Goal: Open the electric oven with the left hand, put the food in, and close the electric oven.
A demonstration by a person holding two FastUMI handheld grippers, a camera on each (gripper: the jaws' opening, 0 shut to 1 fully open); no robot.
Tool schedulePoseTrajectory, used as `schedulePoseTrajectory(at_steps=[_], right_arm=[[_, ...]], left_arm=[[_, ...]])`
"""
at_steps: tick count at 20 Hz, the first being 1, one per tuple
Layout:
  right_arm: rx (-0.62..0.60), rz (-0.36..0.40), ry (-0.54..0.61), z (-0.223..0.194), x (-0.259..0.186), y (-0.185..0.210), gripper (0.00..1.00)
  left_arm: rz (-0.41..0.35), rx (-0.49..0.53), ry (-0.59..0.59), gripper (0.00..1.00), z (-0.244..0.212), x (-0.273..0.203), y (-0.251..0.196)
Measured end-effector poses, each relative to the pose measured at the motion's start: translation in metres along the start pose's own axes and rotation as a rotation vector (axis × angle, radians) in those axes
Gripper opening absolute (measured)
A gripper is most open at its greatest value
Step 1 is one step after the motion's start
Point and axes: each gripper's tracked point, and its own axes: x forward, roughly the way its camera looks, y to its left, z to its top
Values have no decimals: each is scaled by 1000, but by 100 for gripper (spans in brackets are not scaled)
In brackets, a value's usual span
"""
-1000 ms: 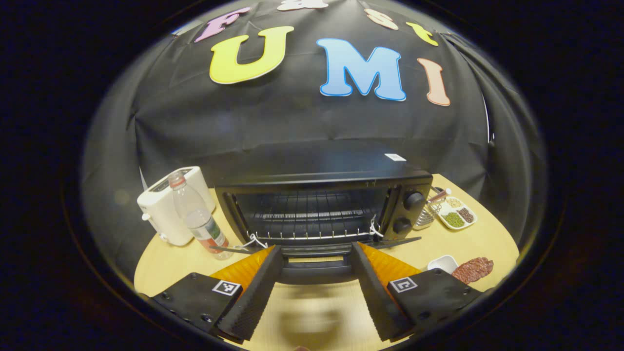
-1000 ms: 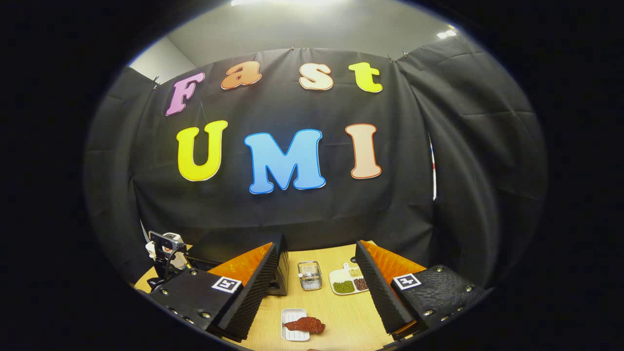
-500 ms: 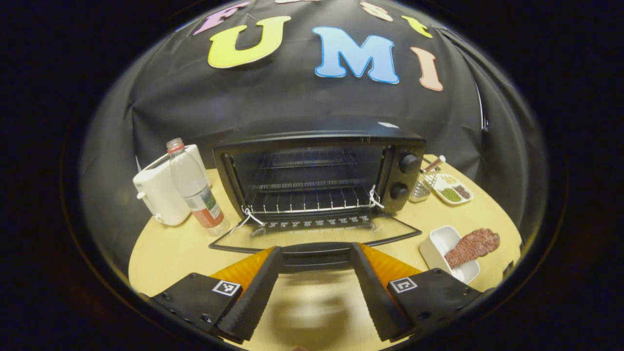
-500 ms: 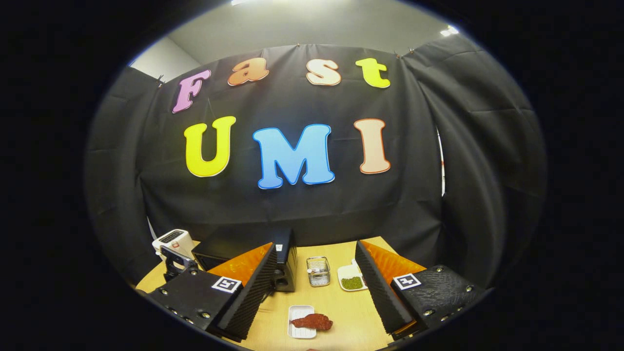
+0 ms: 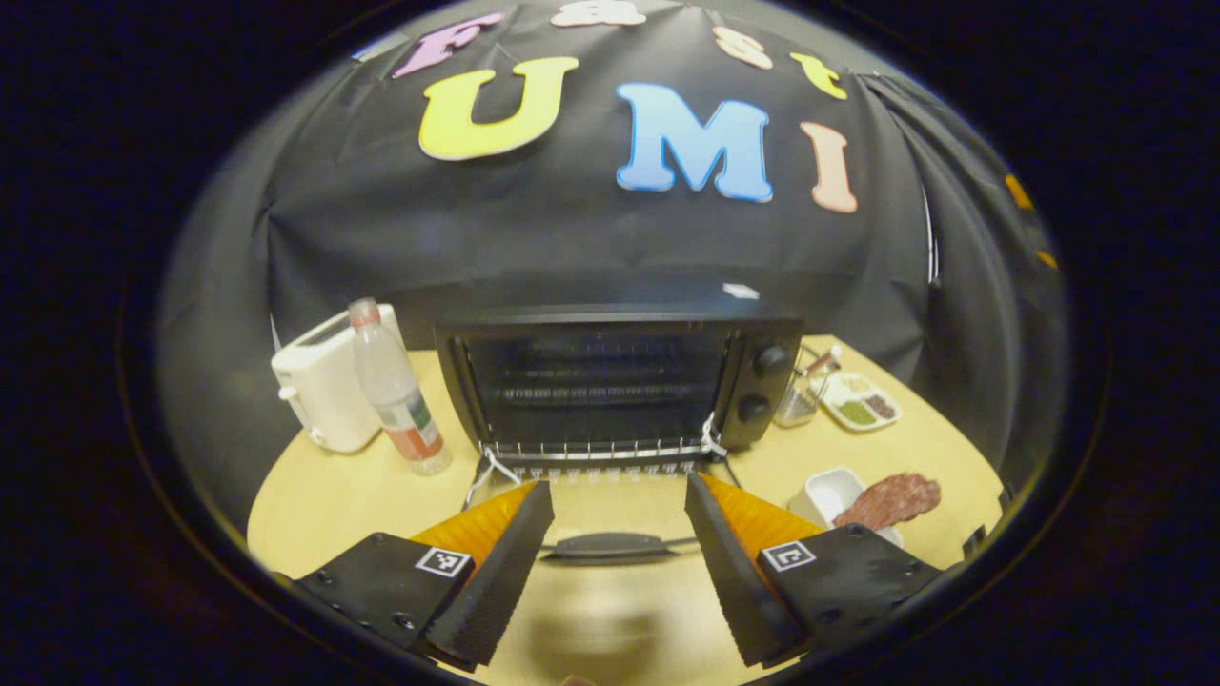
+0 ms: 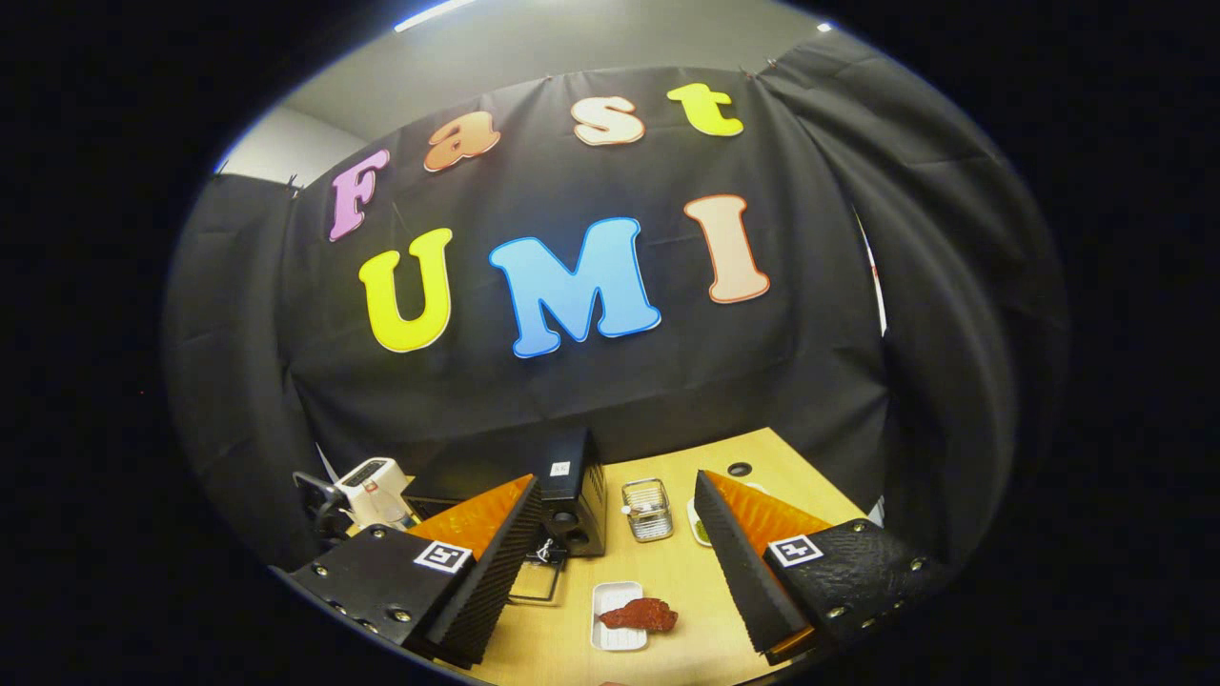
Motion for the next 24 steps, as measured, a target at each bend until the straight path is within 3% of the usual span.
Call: schedulePoseTrajectory(at_steps=[2, 6, 7, 12, 15, 16, 17, 22, 23, 24], right_arm=[[66, 17, 30, -8, 3, -13, 97], [258, 54, 145, -43, 14, -38, 98], [301, 65, 173, -54, 16, -44, 98], [403, 98, 346, -131, 34, -73, 97], [381, 141, 459, -183, 40, -75, 97], [362, 157, 495, -197, 42, -75, 97], [342, 176, 523, -210, 45, -75, 97], [308, 234, 650, -264, 63, -74, 95], [322, 243, 672, -274, 68, -71, 94], [334, 251, 697, -279, 68, -72, 82]], left_arm=[[-1, -4, -95, 95, 47, -16, -6], [-6, -42, -258, 99, 129, -57, -17], [-3, -52, -287, 91, 142, -65, -18], [27, -71, -370, 99, 184, -105, -20], [55, -53, -388, 95, 183, -119, -20], [49, -62, -379, 99, 178, -122, -25], [50, -72, -371, 91, 172, -124, -27], [129, -76, -341, 99, 155, -140, -23], [150, -73, -337, 91, 152, -144, -21], [170, -74, -334, 99, 150, -147, -19]])
